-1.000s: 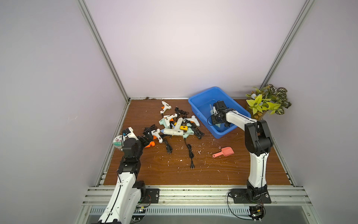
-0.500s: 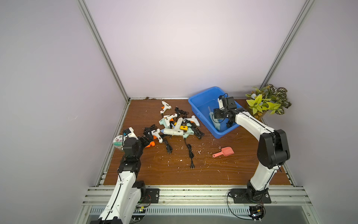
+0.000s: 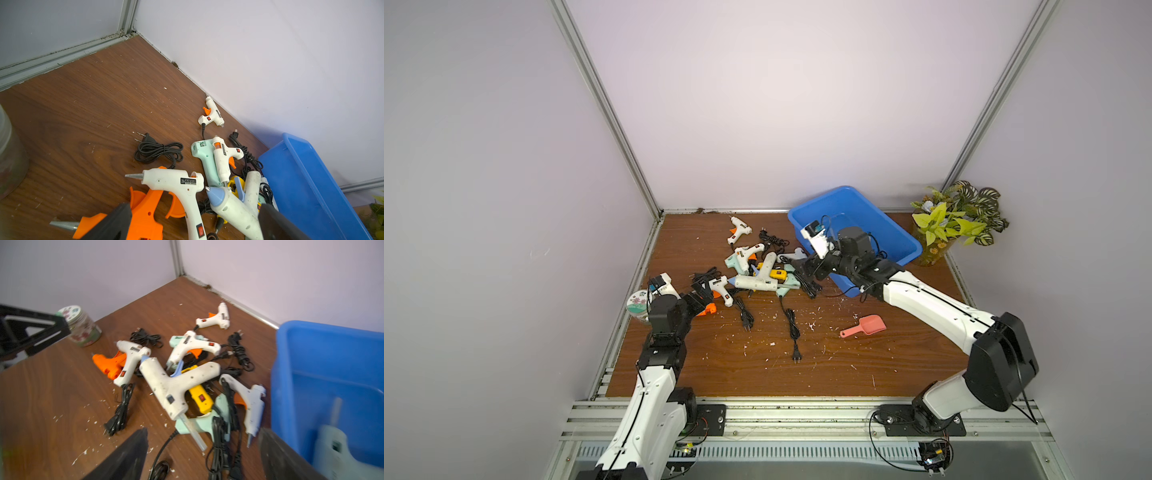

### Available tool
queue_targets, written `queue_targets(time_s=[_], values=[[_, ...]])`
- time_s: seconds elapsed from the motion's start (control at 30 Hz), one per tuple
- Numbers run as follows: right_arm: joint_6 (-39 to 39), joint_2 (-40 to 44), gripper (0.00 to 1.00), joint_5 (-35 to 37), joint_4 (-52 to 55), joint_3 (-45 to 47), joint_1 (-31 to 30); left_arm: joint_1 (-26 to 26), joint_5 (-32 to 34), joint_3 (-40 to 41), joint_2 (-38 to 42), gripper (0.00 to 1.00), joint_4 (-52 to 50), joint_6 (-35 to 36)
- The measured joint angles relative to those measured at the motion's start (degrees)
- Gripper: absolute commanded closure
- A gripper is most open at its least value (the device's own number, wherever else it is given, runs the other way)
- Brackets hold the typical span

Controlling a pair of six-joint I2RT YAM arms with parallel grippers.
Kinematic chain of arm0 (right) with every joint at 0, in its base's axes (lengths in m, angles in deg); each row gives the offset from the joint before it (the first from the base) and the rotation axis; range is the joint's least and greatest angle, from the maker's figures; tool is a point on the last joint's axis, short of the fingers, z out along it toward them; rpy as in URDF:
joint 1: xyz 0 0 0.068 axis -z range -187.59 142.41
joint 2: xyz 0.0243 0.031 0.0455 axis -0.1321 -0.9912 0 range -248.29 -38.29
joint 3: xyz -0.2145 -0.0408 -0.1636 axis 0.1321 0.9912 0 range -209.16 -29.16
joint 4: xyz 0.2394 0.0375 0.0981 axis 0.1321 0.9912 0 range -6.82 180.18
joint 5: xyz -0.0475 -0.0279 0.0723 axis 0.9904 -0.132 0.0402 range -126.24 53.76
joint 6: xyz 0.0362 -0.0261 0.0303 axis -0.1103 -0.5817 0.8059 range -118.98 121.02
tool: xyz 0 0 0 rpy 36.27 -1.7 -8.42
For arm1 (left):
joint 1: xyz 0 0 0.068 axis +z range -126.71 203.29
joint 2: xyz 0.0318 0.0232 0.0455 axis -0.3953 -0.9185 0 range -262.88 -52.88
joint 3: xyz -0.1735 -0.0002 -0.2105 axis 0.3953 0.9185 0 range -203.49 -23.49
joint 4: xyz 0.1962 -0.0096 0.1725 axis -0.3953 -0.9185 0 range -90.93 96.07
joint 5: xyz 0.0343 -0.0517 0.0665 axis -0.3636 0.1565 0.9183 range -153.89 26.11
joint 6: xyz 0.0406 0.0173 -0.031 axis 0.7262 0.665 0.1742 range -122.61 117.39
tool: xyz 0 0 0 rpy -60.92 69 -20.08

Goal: Put the hot melt glue gun into the storage box
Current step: Pick up the hot melt adhesive gun from the center of the board.

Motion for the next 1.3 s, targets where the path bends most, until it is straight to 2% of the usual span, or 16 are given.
queue_targets(time_s=[0.2, 0.5, 0.77, 0.97, 1.3], values=[[-4.9, -11.3, 0.09, 5.1, 3.8, -6.7, -6.1, 0.0, 0.0, 0.0, 0.0, 0.00, 0.0, 0.0], [-8.5, -24.7, 0.11, 14.2, 9.2, -15.9, -11.7, 0.0, 0.0, 0.0, 0.2, 0.00, 0.0, 0.0], [-10.4, -35.0, 0.19, 21.8, 13.4, -25.8, -14.4, 0.0, 0.0, 0.0, 0.4, 0.00, 0.0, 0.0], [-10.8, -39.0, 0.27, 24.5, 15.1, -29.1, -14.8, 0.0, 0.0, 0.0, 0.6, 0.00, 0.0, 0.0], [-10.8, -39.4, 0.27, 24.0, 14.8, -29.2, -14.8, 0.0, 0.0, 0.0, 0.7, 0.00, 0.0, 0.0]])
